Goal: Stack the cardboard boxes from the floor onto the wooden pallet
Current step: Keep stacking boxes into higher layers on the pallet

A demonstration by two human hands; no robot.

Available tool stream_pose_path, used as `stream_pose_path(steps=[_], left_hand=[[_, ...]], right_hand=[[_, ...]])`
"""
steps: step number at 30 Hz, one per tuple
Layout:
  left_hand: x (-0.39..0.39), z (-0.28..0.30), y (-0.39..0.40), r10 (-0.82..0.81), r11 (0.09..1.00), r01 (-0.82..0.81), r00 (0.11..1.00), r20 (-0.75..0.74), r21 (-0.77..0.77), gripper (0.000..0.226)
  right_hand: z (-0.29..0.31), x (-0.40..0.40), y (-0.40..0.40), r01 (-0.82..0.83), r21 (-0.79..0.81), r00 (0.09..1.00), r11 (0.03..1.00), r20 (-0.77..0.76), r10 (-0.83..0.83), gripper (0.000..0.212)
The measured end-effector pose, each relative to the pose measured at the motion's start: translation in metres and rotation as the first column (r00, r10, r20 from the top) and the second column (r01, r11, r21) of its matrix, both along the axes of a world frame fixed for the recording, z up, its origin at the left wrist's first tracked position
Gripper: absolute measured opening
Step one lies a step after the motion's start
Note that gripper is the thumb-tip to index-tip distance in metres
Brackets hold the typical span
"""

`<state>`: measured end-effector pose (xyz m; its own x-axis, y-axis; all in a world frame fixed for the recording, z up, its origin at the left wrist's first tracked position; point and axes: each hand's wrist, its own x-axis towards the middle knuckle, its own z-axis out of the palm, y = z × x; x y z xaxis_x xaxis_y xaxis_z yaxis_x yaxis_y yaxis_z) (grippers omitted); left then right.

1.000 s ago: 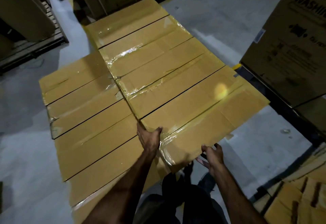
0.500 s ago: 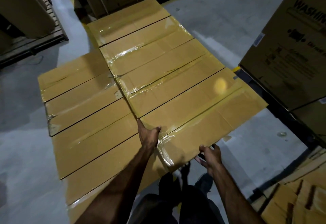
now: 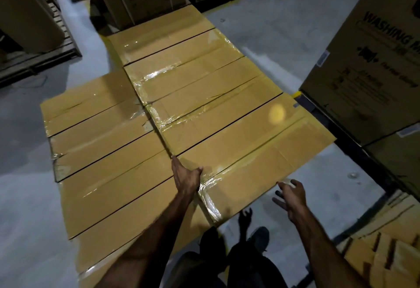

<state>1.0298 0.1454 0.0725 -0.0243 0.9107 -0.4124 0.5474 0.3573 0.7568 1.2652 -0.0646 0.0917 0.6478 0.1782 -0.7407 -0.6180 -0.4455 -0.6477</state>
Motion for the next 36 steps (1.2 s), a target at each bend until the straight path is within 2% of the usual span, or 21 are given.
stream_pose_path(steps=[3,6,11,18,20,23,27,30,33,36], left_hand=[[0.001,-0.001,0.002,-0.015,1.0,0.015,1.0,0.02,-0.011,0.121],[0.002,-0.002,0.0,-0.01,1.0,0.011,0.999,0.038,-0.014,0.12],[0.002,-0.001,-0.001,0.02,1.0,-0.019,0.999,0.046,-0.009,0.118],[0.005,0.0,-0.004,0.061,0.998,-0.061,0.994,0.088,-0.006,0.115],[0.007,0.002,-0.005,0.072,0.997,-0.072,0.992,0.101,-0.008,0.113],[0.013,0.005,-0.007,0.122,0.993,-0.121,0.987,0.109,-0.015,0.109],[0.018,0.002,-0.006,0.167,0.985,-0.172,0.975,0.149,0.023,0.096],[0.018,0.002,-0.004,0.189,0.98,-0.196,0.963,0.19,0.019,0.091],[0.019,0.003,-0.007,0.211,0.976,-0.216,0.954,0.213,0.002,0.088],[0.02,0.005,-0.006,0.245,0.969,-0.246,0.946,0.214,-0.021,0.093]], right_hand=[[-0.001,0.024,0.003,-0.035,-0.085,0.995,0.996,0.088,0.043,0.067],[0.007,0.046,0.01,-0.11,-0.214,0.964,0.971,0.215,0.157,0.077],[0.026,0.1,0.028,-0.247,-0.413,0.815,0.877,0.402,0.418,0.078],[0.037,0.197,0.087,-0.465,-0.551,0.586,0.692,0.395,0.708,0.079],[0.04,0.22,0.106,-0.521,-0.566,0.508,0.639,0.396,0.765,0.075],[0.038,0.251,0.131,-0.587,-0.575,0.446,0.57,0.357,0.821,0.077],[0.011,0.294,0.16,-0.67,-0.545,0.411,0.504,0.293,0.863,0.067],[0.002,0.299,0.174,-0.655,-0.518,0.481,0.551,0.277,0.832,0.063],[0.008,0.291,0.181,-0.634,-0.52,0.498,0.572,0.292,0.817,0.054],[0.007,0.294,0.187,-0.64,-0.509,0.494,0.576,0.301,0.816,0.055]])
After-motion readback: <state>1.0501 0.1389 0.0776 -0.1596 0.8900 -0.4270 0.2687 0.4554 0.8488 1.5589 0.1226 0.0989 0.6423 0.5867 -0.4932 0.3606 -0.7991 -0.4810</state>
